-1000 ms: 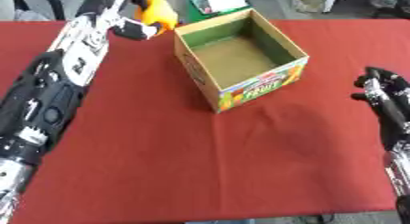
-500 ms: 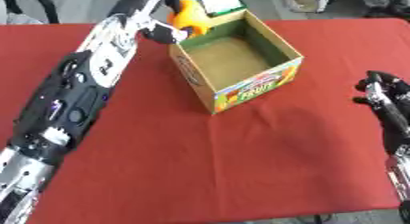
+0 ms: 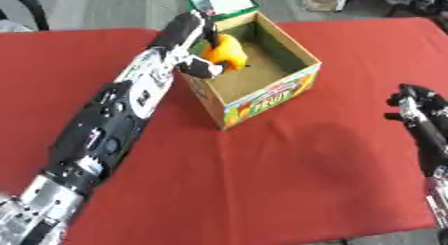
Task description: Pick up objects on the table and place them in the box.
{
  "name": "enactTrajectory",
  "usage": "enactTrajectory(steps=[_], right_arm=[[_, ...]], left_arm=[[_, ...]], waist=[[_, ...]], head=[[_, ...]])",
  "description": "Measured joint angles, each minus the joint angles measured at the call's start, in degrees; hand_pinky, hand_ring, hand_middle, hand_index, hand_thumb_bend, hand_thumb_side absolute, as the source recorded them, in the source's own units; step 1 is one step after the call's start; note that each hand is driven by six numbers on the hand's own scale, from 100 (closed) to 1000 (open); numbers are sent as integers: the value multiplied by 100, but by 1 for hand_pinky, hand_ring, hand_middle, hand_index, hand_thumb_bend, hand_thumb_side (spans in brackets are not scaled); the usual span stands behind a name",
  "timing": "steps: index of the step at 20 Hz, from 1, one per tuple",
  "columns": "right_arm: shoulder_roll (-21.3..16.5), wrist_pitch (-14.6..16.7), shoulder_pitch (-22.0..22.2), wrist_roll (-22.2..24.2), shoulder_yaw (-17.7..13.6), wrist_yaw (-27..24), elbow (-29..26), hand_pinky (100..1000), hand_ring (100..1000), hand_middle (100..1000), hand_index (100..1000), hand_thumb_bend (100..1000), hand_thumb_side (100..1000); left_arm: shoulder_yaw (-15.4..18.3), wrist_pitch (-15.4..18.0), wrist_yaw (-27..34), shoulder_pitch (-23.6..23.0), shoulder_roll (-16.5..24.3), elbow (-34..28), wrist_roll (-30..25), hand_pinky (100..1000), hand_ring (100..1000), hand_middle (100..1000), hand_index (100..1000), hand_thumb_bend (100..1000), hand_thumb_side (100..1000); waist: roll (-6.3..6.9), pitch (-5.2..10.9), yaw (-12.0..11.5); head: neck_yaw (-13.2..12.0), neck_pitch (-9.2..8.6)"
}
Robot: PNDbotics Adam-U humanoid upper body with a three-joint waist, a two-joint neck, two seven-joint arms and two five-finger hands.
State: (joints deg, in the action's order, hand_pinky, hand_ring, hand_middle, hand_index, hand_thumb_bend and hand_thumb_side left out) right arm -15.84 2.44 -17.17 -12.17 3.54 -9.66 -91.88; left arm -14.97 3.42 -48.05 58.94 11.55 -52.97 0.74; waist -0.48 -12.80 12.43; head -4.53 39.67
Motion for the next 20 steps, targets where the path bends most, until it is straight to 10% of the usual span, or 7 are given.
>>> enactTrajectory(steps=[4, 9, 12, 13, 14, 17, 20], right_arm=[[1, 4, -2, 8, 1, 0, 0, 627, 723, 609, 740, 100, 409], [3, 4, -3, 8, 1, -1, 0, 627, 723, 609, 740, 100, 410], [8, 5, -2, 8, 0, -1, 0, 627, 723, 610, 740, 100, 411], [12, 5, -2, 8, -1, -1, 0, 627, 723, 609, 740, 100, 396], [15, 5, -2, 7, -1, -1, 0, 627, 723, 610, 740, 100, 411], [25, 8, 1, 4, -9, -1, 1, 627, 722, 610, 740, 100, 410], [27, 21, 4, -16, -47, -1, 1, 627, 722, 609, 740, 100, 410]], left_arm=[[-9, 85, -142, 0, -46, 6, 115, 700, 772, 659, 630, 751, 131], [-58, 211, -229, -7, -48, -113, 245, 764, 870, 784, 766, 913, 386], [-59, 231, -10, -38, -44, -316, 463, 776, 879, 789, 755, 845, 404], [-59, 219, 131, -48, -36, -405, 557, 781, 881, 789, 748, 660, 539], [-59, 200, 307, -55, -17, -522, 652, 782, 881, 787, 747, 753, 401], [-57, 70, 1034, -165, 129, -1020, 882, 801, 908, 797, 732, 507, 402], [-39, -124, 2094, -476, 293, -1649, 1045, 810, 923, 804, 728, 446, 404]], waist=[[4, -11, 11], [7, -12, -11], [6, -11, -46], [6, -9, -67], [4, -3, -92], [-1, 52, -211], [-31, 88, -327]], head=[[-8, -1], [-8, -1], [-2, 0], [4, 1], [11, 2], [49, 7], [103, 9]])
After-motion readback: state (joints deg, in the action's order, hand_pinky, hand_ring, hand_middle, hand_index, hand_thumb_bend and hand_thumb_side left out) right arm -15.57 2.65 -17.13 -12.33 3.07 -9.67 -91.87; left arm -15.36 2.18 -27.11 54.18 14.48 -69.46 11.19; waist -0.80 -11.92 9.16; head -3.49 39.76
